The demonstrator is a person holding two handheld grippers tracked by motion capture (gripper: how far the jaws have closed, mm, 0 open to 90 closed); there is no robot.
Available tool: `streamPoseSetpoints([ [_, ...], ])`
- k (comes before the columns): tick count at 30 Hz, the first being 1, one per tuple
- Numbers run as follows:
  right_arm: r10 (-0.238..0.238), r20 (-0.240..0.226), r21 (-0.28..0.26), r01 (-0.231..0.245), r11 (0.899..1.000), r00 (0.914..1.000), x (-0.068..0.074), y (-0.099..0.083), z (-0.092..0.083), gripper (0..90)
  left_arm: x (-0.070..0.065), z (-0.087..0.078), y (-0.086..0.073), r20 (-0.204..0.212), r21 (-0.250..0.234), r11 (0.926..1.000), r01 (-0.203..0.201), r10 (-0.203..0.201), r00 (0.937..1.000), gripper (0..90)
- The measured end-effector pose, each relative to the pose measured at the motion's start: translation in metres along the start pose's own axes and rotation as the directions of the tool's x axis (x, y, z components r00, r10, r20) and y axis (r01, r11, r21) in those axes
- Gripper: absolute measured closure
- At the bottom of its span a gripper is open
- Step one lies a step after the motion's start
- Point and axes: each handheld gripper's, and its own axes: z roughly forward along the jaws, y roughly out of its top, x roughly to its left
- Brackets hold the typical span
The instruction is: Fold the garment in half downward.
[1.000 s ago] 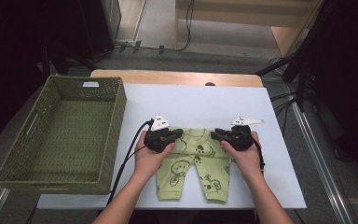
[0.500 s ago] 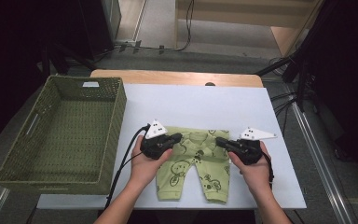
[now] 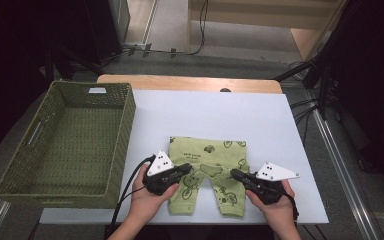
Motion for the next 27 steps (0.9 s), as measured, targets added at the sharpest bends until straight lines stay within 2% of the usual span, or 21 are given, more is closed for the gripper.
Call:
streamPoseSetpoints([
  [9, -0.057, 0.008, 0.057, 0.056, 0.997, 0.9984, 0.018, -0.022, -0.006, 86.2, -0.015, -0.005, -0.020, 0.037, 0.047, 0.9975, -0.052, 0.050, 0.9980, 86.5],
  [11, -0.054, 0.005, 0.060, 0.054, 0.997, 0.9985, 0.019, -0.026, -0.008, 86.2, -0.019, -0.007, -0.023, 0.048, 0.056, 0.9958, -0.072, 0.070, 0.9964, 86.6],
  [16, -0.021, -0.011, 0.063, 0.022, 0.998, 0.9997, 0.028, -0.039, -0.012, 86.1, -0.026, -0.013, -0.029, 0.065, 0.062, 0.9939, -0.091, 0.087, 0.9941, 86.7],
  [18, -0.039, -0.004, 0.073, 0.040, 0.997, 0.9992, 0.032, -0.043, -0.013, 86.1, -0.030, -0.014, -0.033, 0.073, 0.073, 0.9928, -0.094, 0.089, 0.9934, 86.8],
  [23, -0.047, 0.004, 0.073, 0.046, 0.996, 0.9989, 0.038, -0.047, -0.017, 86.1, -0.038, -0.018, -0.040, 0.079, 0.095, 0.9888, -0.115, 0.107, 0.9911, 87.2],
  [27, -0.065, 0.000, 0.078, 0.065, 0.995, 0.9979, 0.043, -0.048, -0.019, 86.1, -0.039, -0.021, -0.042, 0.082, 0.107, 0.9867, -0.122, 0.114, 0.9901, 87.3],
])
